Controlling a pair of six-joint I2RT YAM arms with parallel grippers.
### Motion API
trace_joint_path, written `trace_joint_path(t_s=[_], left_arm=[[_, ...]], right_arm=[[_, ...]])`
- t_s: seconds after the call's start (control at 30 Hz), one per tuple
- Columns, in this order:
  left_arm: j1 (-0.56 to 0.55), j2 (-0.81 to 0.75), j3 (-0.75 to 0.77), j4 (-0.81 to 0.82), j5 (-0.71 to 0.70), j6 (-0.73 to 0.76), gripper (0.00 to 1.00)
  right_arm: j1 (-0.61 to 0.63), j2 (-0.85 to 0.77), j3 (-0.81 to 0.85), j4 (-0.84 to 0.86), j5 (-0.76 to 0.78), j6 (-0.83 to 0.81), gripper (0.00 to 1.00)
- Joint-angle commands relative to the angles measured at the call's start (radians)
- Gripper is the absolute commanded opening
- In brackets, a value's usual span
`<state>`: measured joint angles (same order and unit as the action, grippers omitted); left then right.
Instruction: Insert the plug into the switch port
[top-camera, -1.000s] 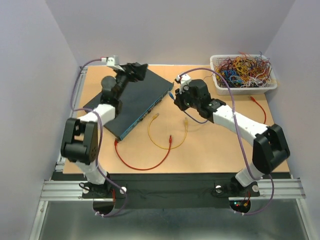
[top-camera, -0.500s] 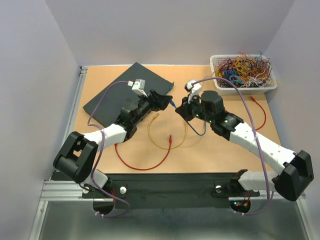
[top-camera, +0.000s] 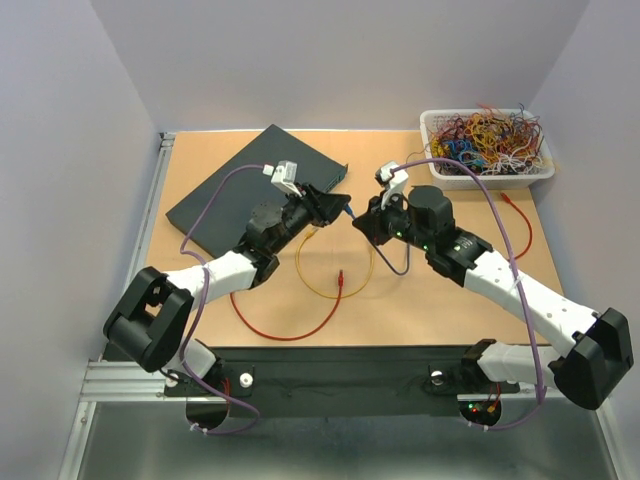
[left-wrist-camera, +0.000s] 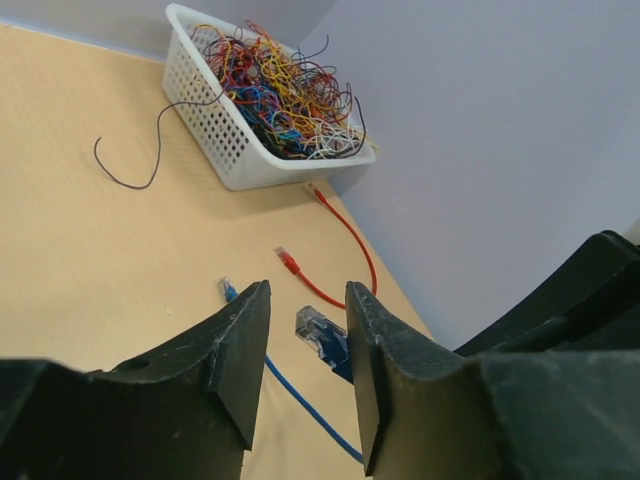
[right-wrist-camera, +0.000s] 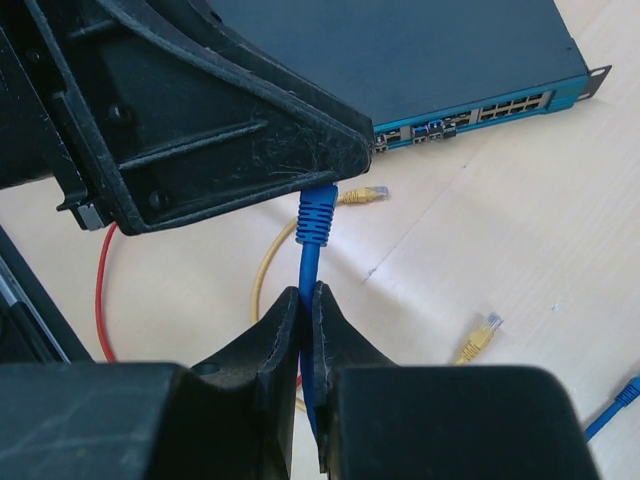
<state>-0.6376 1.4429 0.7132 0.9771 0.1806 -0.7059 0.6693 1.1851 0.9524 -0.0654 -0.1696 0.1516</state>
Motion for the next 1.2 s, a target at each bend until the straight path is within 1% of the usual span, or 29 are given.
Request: trace_joint_path(t_s=[0.0, 0.03, 0.1, 0.13, 0.17, 0.2, 0.33, 0.37, 0.53, 0.73, 1.17], left_arm=[[-0.016, -0.013, 0.020, 0.044, 0.020, -0.003, 0.39], [-0.016, -0.012, 0.020, 0.043, 0.020, -0.003, 0.29], [-0.016, -0.007, 0.025, 0.041, 0.028, -0.003, 0.18], [-0.016, -0.007, 0.023, 0.040, 0.028, -0.003, 0.05], [-0.016, -0.007, 0.023, 0.035, 0.028, -0.003, 0.00], [-0.017, -0.009, 0.023, 0.034, 0.028, -0.003, 0.00], [-0.020, -0.019, 0.020, 0.021, 0.010, -0.014, 0.00], [-0.023, -0.021, 0.020, 0.018, 0.005, -0.017, 0.00], [-0.037, -0.032, 0.028, -0.011, -0.027, -0.007, 0.00], [-0.051, -0.036, 0.026, -0.011, -0.046, -0.026, 0.00], [-0.062, -0.049, 0.020, -0.011, -0.063, -0.029, 0.00]], right_arm=[[0.010, -0.015, 0.002, 0.088, 0.004, 0.000, 0.00], [0.010, -0.013, 0.002, 0.088, 0.004, 0.000, 0.00], [0.009, -0.007, 0.003, 0.090, 0.005, -0.001, 0.00], [0.010, -0.005, 0.003, 0.091, 0.007, -0.003, 0.00], [0.010, -0.002, 0.005, 0.090, 0.008, -0.003, 0.01], [0.010, -0.002, 0.006, 0.091, 0.016, -0.003, 0.01], [0.010, -0.001, 0.020, 0.090, 0.033, -0.010, 0.27], [0.009, -0.001, 0.026, 0.090, 0.038, -0.015, 0.36], [0.010, 0.017, 0.060, 0.090, 0.025, -0.024, 0.43], [0.010, 0.056, 0.074, 0.090, 0.025, -0.021, 0.42], [0.012, 0.091, 0.075, 0.090, 0.070, -0.023, 0.34]])
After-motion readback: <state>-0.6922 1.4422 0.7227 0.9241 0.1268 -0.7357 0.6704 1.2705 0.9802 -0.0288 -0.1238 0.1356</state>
